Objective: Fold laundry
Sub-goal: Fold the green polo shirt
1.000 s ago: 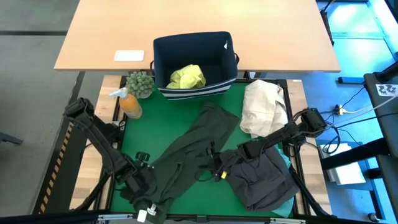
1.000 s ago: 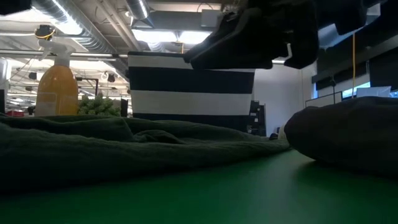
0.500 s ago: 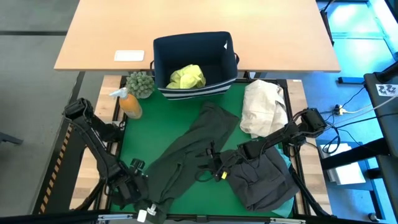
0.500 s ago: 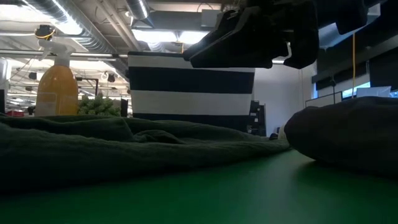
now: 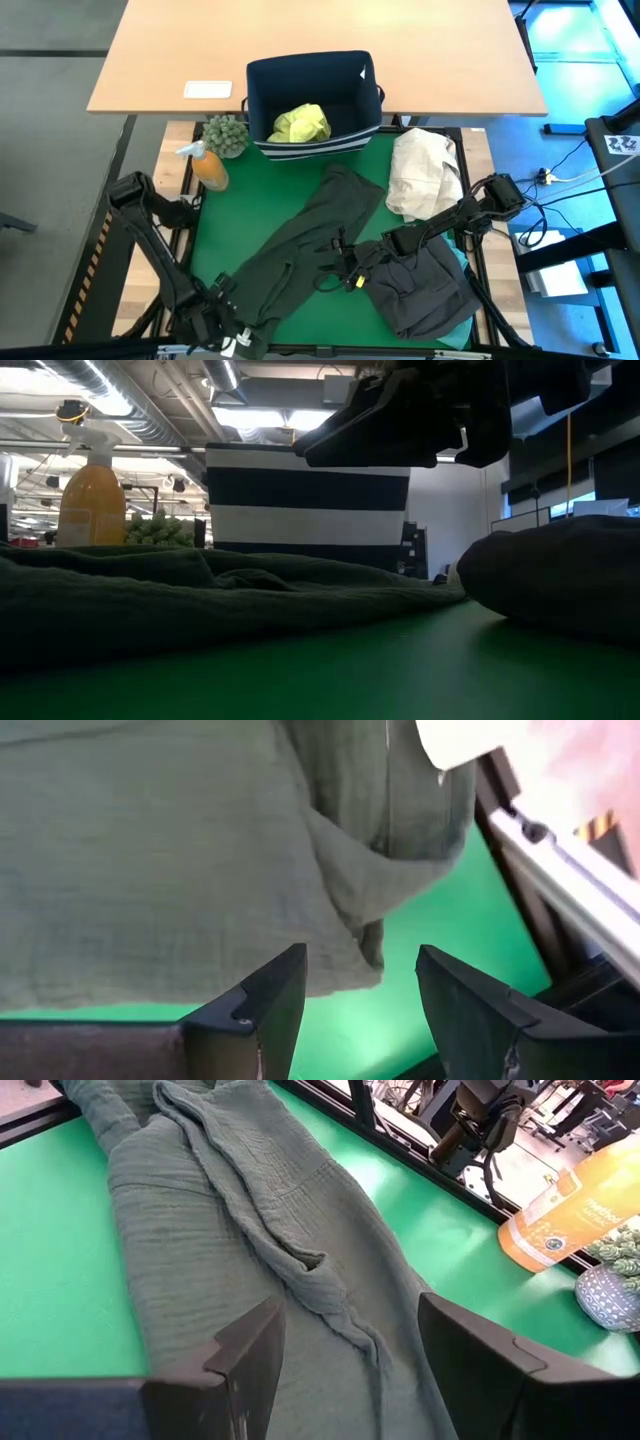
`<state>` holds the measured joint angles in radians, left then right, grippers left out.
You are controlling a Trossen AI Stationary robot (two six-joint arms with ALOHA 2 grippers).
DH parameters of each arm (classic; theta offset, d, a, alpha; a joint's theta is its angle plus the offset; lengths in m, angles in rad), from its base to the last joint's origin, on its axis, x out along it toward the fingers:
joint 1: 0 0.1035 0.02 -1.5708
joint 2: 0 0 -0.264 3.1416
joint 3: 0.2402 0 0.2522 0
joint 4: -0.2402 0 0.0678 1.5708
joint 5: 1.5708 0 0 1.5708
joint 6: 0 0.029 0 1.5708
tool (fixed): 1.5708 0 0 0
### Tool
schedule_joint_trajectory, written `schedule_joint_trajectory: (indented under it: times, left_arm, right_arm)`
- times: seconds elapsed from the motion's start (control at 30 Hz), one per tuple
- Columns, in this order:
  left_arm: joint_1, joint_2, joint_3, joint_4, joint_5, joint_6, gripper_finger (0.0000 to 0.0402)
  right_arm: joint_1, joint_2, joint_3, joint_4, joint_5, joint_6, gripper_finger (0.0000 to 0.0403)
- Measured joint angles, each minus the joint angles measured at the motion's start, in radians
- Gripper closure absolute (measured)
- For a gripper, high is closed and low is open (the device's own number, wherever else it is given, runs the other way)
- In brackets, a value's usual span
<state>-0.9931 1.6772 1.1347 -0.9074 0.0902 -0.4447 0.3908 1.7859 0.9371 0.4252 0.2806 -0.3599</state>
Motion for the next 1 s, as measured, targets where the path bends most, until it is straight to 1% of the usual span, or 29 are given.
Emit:
schedule_joint_trajectory:
  times: [0.17, 0.3, 0.4, 0.47, 0.6, 0.67, 0.8, 1.0]
  left_arm:
    - [-0.01, 0.019, 0.0, -0.031, -0.035, 0.007, 0.0216]
    - [-0.002, 0.014, 0.0, -0.109, -0.024, -0.046, 0.0211]
    - [0.017, 0.009, 0.0, -0.173, 0.022, -0.07, 0.0194]
    - [0.025, 0.008, 0.0, -0.185, 0.035, -0.073, 0.0178]
    - [0.013, 0.008, -0.011, -0.102, 0.032, -0.058, 0.0144]
    - [-0.004, 0.008, -0.023, -0.086, 0.031, -0.039, 0.0129]
    - [-0.046, 0.011, -0.038, -0.099, -0.001, -0.013, 0.0109]
    - [-0.092, 0.011, -0.062, -0.099, -0.137, 0.099, 0.0104]
  right_arm:
    - [0.0, 0.0, 0.0, 0.0, 0.001, 0.0, 0.0173]
    - [0.0, 0.0, 0.0, 0.0, 0.026, 0.0, 0.0173]
    - [0.0, 0.0, 0.0, 0.0, 0.026, 0.0, 0.0173]
    - [0.0, 0.0, 0.0, 0.002, 0.026, 0.0, 0.0173]
    - [0.0, 0.0, 0.0, 0.017, 0.026, 0.004, 0.0173]
    - [0.0, 0.0, 0.0, 0.025, 0.026, 0.019, 0.0173]
    - [0.0, 0.0, 0.0, 0.026, 0.026, 0.023, 0.0173]
    - [0.0, 0.0, 0.0, 0.027, 0.026, 0.023, 0.0173]
